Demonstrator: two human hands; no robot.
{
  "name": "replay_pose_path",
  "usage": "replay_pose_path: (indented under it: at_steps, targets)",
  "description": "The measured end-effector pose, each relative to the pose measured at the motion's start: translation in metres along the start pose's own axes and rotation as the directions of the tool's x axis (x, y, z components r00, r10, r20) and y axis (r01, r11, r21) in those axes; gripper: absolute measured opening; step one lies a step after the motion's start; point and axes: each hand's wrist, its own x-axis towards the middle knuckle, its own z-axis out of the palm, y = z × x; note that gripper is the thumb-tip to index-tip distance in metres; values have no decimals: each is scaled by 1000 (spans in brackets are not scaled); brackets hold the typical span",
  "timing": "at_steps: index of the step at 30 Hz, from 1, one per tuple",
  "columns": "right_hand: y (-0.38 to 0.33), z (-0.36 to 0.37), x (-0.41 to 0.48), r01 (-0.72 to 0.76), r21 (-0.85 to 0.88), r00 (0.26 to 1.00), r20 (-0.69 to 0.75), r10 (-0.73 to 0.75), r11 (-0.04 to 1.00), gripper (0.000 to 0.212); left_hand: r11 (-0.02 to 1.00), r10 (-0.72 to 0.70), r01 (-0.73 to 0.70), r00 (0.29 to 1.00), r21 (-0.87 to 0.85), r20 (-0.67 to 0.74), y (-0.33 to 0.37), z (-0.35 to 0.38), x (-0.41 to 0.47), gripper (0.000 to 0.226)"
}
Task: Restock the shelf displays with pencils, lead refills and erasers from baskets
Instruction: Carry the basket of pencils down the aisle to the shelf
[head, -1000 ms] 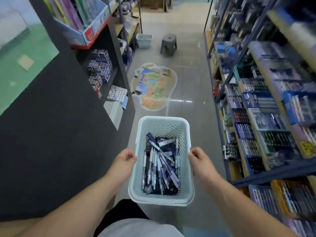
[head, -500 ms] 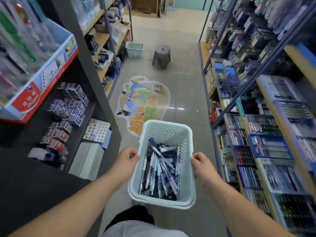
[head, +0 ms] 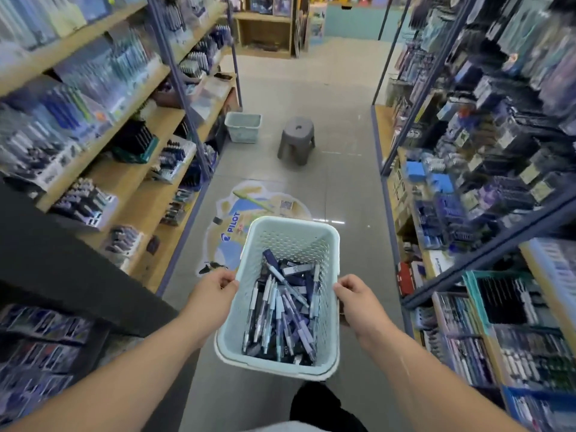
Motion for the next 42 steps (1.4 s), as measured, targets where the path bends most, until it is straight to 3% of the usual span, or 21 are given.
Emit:
replay_pose_path:
  at_steps: [5,12,24,33,42]
  targets:
    - [-90,-37,115,13,-81,992,128,-2,997,23,996,-76,73,995,-47,-60,78,16,97,14]
    - [-203,-42,264,56,-196,984,177,-20,979,25,997,-77,79,993,20,-95,163,10,227,16]
    - [-397,28,502,5,-252,997,79,16,968,22,992,-125,125,992,5,11,260,-69,533,21]
    - [-548,59,684,12,-239,994,109,14,971,23,993,-114,115,990,2,-84,359,-113,743,26]
    - [-701,67,912,103,-377,952,304,18,920,23,956,-289,264,923,-127,-253,457,-109,930,22]
